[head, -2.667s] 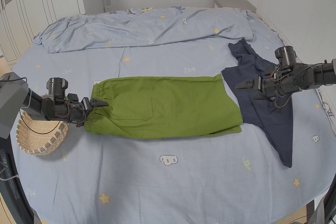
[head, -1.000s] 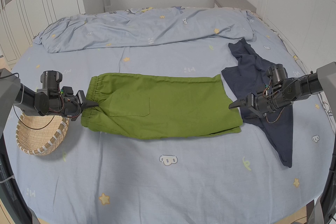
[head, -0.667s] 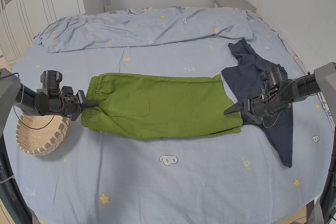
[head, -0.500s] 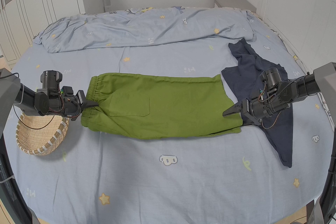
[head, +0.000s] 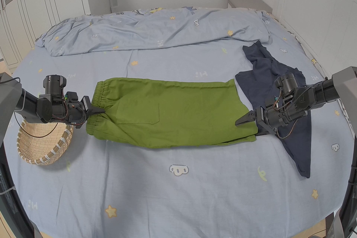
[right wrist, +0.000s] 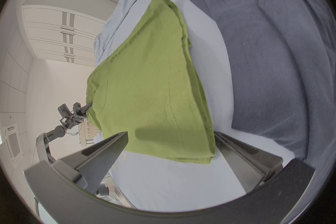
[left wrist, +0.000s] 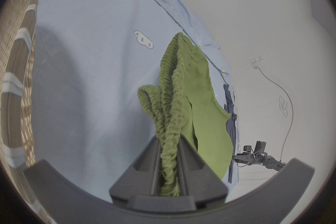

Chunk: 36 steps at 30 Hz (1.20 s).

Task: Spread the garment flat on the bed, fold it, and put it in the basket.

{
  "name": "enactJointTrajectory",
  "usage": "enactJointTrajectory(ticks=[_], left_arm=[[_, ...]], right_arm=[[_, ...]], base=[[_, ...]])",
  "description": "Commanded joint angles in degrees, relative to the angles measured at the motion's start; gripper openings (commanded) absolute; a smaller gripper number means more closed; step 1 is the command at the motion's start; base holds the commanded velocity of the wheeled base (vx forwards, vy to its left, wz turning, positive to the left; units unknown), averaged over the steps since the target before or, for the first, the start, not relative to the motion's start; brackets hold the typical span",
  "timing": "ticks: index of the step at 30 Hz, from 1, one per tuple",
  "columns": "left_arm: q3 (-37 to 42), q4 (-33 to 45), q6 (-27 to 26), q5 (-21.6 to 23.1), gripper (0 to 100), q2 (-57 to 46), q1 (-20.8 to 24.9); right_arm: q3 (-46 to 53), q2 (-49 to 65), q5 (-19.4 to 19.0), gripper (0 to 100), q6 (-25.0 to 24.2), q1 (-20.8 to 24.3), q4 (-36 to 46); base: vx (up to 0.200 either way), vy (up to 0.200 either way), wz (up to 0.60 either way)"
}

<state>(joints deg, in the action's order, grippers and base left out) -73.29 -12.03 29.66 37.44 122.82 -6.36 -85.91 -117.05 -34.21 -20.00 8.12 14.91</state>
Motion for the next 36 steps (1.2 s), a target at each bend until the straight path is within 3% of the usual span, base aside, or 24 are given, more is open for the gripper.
enactJointTrajectory(ticks=[1,2,22,28,31,36], left_arm=[[0.0,0.0,0.0,0.0,0,0.0,-0.1],[0.0,0.0,0.0,0.0,0,0.0,0.0],[0.1,0.3,-0.7,0.0,0,-0.1,-0.3],[0.5,6.7,-5.8,0.0,0,-2.9,-0.6],[0.8,12.4,-10.9,0.0,0,-4.3,-0.2],[4.1,15.4,-13.8,0.0,0,-7.7,-0.3]], right_arm=[[0.0,-0.1,0.0,100,0.1,0.1,0.7],[0.0,-0.2,0.0,0,0.1,0.1,1.2],[0.9,-0.2,0.0,0,1.1,0.1,2.2],[2.9,4.6,0.0,0,2.4,0.4,4.7],[3.2,7.6,0.0,0,3.8,0.6,8.3],[8.1,12.1,0.1,0,4.0,0.8,10.0]], base=[[0.000,0.000,0.00],[0.000,0.000,0.00],[0.000,0.000,0.00],[0.000,0.000,0.00],[0.000,0.000,0.00],[0.000,0.000,0.00]])
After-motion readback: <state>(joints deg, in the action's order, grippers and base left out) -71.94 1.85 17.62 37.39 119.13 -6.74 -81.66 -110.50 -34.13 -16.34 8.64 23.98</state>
